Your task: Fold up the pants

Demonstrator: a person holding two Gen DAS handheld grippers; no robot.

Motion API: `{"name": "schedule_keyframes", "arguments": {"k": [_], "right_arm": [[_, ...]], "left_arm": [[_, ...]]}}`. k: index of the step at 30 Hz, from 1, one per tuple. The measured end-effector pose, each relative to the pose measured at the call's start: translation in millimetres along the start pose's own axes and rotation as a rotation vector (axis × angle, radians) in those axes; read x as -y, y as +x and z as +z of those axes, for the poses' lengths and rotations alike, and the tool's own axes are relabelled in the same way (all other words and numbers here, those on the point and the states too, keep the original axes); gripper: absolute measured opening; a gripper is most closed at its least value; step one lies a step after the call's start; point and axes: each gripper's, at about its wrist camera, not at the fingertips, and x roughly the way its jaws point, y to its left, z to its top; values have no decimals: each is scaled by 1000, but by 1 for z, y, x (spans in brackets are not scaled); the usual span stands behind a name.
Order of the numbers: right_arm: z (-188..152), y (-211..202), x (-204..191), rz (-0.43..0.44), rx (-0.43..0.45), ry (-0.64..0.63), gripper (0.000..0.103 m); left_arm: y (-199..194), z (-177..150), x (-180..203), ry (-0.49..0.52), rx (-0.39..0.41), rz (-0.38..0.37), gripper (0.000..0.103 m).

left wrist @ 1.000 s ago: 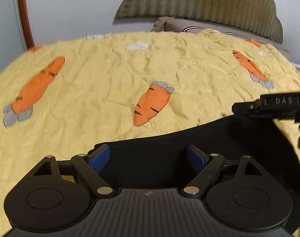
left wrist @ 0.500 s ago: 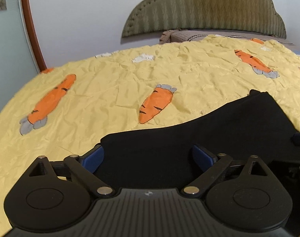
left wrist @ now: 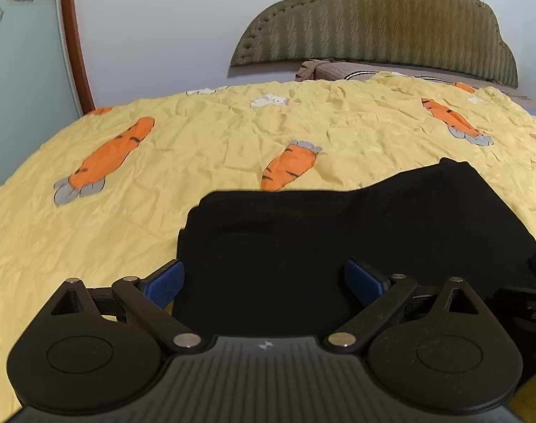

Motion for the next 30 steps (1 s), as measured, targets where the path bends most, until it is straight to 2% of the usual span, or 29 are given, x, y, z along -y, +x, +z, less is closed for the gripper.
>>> {"name": "schedule_keyframes", "arguments": {"k": [5, 8, 10, 13, 15, 17, 20, 24, 26, 28, 30], "right_arm": [[-10, -18, -11, -16, 0, -50, 72], [-20, -15, -8, -26, -4, -67, 77], [-17, -19, -4, -17, -16, -39, 77], [-17, -27, -6, -30, -10, -44, 77], [-22, -33, -6, -37, 3, -49, 79], [-30, -31, -5, -51, -2, -66, 82], [-32, -33, 1, -42, -2, -43, 84], [-30, -46, 2, -76, 7, -30, 87], [-27, -58, -2, -60, 60, -23, 88], [-20, -61, -11, -20, 76, -18, 88], [-13, -58, -29, 37, 94, -39, 88]], "left_arm": [[-5, -10, -17, -120, -38, -65, 98], [-13, -15, -23, -148, -39, -74, 98], [-24, -18, -23, -131, -28, -60, 98], [-49, -27, -19, -57, 29, -46, 98], [-56, -35, -10, 45, 10, -50, 98], [-58, -42, -7, 97, -5, -24, 98], [-69, -49, -14, 116, 3, -12, 98], [-89, -51, -34, 76, 38, -36, 98], [-93, -50, -41, 64, 49, 15, 98], [-98, -49, -50, 47, 62, 91, 98], [-99, -48, -61, 17, 57, 123, 98]]}}
